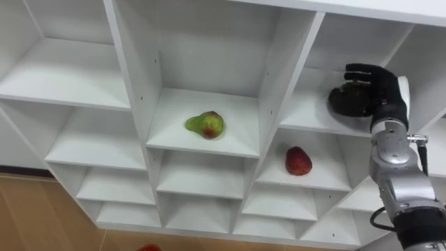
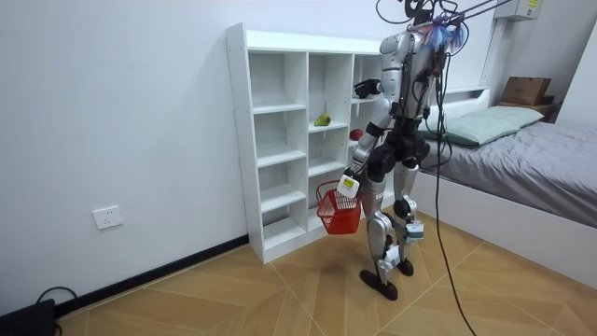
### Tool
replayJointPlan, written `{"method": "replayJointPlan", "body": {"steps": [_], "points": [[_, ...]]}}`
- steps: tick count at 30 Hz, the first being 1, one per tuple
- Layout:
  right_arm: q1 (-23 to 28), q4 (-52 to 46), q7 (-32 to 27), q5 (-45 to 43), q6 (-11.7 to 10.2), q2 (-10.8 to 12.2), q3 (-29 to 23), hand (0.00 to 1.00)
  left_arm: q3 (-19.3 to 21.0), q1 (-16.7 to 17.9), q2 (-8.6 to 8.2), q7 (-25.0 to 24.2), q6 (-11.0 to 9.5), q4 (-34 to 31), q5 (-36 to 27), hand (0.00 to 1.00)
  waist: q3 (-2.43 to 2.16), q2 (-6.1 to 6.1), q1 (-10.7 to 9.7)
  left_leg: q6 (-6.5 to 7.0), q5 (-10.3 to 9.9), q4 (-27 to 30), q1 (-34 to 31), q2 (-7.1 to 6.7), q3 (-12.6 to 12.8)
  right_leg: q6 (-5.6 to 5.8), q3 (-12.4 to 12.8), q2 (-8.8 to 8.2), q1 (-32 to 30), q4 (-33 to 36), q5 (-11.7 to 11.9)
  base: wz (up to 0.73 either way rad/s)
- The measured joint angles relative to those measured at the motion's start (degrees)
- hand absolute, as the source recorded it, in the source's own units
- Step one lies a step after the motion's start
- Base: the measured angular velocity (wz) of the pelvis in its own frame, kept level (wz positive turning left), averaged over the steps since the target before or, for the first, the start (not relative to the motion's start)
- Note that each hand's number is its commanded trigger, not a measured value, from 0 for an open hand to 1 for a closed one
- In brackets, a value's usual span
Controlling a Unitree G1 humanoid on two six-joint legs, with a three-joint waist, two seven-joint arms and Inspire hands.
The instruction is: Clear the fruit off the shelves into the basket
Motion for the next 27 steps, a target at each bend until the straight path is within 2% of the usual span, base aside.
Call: {"method": "replayJointPlan", "body": {"steps": [6,10,21,27], "points": [[-0.9,1.6,-0.1,-0.7,0.1,0.0,0.5,1.00,-0.3,-0.5,0.07,0.0,0.4,0.0,-0.2,1.00,-0.08,-0.14,0.6,0.00,0.0,0.0,0.1,0.02,0.1,0.00,0.1,-0.01,0.1,0.0,0.0,0.00],[-0.9,1.9,-0.2,-2.1,-0.1,-1.1,3.3,1.00,-2.3,-1.3,0.47,0.0,0.3,0.0,-0.1,1.00,-0.07,-0.12,1.1,0.01,0.0,0.0,0.3,0.35,0.0,0.00,0.1,-0.04,0.4,-0.1,0.0,0.00],[-0.9,1.7,0.4,-4.1,-0.5,-1.5,4.7,1.00,-3.6,-1.8,0.47,0.0,0.0,-0.1,-0.6,1.00,-0.07,-0.07,0.9,-0.02,0.0,-0.2,0.1,0.42,-0.3,-0.01,-0.2,0.08,0.4,0.0,0.0,0.01],[-0.9,1.2,0.4,-4.0,-0.6,-1.5,5.7,1.00,-4.7,-2.9,0.39,0.3,-0.1,-0.2,-0.7,1.00,-0.18,-0.23,0.0,-0.02,0.0,0.0,0.1,0.37,0.0,0.00,-0.3,0.09,0.5,0.0,0.0,0.00]]}}
